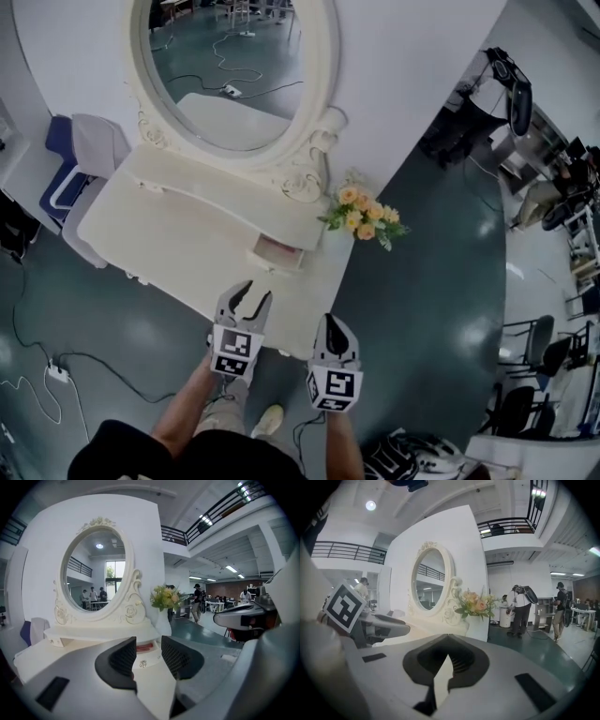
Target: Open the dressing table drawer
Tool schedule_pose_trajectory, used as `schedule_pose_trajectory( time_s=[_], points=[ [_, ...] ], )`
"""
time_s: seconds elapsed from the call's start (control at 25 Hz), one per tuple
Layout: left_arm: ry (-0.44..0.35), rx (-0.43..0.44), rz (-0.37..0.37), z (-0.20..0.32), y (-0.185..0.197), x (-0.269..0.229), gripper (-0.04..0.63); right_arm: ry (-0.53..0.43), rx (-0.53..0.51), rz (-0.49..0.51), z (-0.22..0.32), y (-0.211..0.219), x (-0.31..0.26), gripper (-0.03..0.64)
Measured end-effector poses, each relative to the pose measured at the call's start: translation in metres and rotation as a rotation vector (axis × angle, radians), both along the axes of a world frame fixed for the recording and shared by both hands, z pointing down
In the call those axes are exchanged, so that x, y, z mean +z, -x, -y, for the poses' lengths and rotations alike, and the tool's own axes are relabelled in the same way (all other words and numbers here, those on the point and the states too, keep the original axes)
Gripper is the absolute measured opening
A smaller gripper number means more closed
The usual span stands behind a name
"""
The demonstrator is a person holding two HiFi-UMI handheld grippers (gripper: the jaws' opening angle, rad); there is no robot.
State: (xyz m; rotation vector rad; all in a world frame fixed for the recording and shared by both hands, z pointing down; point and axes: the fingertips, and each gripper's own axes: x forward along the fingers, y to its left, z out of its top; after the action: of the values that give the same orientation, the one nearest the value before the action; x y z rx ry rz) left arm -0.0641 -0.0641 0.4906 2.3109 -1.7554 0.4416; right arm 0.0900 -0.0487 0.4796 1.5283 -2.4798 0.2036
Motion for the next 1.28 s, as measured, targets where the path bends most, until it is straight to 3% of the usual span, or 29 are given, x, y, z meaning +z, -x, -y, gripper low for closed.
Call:
schedule_pose_trajectory(
  time_s=[0.68, 1.28],
  points=[
    [-0.167, -0.091, 0.025, -0.12, 0.004, -0.106, 0.07, -0.144, -0.121, 0.034, -0.087, 0.015, -0.087, -0.002],
    [-0.21, -0.128, 0.035, -0.203, 0.003, -0.137, 0.005, -0.185, -0.151, 0.056, -0.15, 0.003, -0.101, -0.002]
  ],
)
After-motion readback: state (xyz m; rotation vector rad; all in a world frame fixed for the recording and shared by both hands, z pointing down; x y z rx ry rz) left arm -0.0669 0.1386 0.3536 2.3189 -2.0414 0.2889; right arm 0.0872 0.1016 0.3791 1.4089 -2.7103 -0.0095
